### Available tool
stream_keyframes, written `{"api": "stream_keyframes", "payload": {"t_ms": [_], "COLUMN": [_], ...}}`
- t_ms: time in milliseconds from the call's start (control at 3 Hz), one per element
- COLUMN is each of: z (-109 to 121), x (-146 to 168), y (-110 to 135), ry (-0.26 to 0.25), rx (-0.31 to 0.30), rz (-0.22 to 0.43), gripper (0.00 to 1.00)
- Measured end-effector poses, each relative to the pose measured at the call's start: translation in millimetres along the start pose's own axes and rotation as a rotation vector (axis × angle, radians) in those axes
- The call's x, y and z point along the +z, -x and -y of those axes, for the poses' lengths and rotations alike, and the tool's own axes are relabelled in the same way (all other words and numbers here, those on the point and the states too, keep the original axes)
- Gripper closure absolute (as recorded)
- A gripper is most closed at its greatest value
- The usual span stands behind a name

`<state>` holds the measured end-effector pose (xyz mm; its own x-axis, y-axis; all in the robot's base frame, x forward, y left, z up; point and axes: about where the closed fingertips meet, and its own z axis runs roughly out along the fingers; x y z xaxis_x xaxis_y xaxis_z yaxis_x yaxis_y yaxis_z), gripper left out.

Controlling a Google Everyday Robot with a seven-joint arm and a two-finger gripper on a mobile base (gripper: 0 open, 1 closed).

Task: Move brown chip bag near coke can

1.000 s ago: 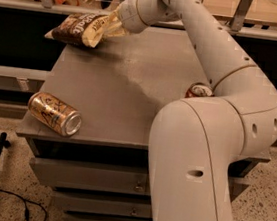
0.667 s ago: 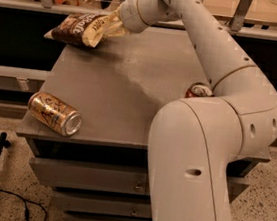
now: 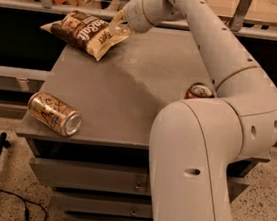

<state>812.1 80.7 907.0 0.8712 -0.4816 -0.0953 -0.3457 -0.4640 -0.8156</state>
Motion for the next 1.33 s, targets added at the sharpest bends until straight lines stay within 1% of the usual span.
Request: {"api": "stream_keyframes", "payload": {"t_ms": [333,667,1333], "z": [-8.0,-9.4,-6.7], "x": [-8.5,-9.8,-2.0], "y": [-11.2,-15.3,-13.1], "ry": [0.014,0.017,0.018], "rx": [0.014,0.012,-0.008], "rz": [-0.028,-0.039,-0.033], "gripper": [1.00,0.82,0.35]}}
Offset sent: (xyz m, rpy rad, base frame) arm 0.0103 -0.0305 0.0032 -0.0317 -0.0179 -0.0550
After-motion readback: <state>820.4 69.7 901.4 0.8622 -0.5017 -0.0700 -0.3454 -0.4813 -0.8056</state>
